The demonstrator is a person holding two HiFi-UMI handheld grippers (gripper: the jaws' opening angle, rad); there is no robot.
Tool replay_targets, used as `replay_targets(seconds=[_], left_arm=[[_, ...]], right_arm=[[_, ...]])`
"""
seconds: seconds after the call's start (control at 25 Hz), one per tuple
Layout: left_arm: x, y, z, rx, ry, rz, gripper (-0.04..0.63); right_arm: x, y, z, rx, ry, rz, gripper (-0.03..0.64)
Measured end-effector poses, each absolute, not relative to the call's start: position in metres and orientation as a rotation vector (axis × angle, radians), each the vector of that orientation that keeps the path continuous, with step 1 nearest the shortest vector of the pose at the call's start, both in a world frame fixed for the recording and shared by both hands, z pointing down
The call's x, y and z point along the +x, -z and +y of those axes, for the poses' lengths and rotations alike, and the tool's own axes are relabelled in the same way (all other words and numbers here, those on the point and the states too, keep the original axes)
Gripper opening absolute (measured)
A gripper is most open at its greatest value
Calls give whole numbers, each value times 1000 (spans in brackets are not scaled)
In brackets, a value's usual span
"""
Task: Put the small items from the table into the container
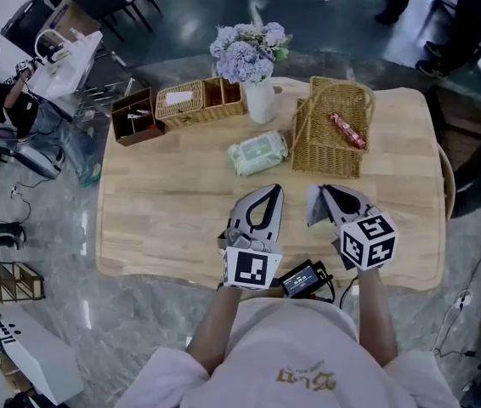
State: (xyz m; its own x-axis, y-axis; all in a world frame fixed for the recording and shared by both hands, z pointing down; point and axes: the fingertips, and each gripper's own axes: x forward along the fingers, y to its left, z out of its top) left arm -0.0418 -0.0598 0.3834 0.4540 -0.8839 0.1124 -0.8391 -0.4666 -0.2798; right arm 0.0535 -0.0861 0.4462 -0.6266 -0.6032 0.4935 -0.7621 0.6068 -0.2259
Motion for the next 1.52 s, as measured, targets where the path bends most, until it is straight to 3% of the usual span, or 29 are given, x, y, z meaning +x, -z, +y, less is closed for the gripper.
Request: replay_targets(seconds=[0.6, 1.52], left_arm=[[-58, -329, -114, -2483, 209, 1520, -8], [-49, -374, -179, -2619, 237, 1474, -8]], right_arm=[[50, -389, -140, 1172, -472, -2549, 20], [74, -403, -238, 1322, -246, -2394, 20]])
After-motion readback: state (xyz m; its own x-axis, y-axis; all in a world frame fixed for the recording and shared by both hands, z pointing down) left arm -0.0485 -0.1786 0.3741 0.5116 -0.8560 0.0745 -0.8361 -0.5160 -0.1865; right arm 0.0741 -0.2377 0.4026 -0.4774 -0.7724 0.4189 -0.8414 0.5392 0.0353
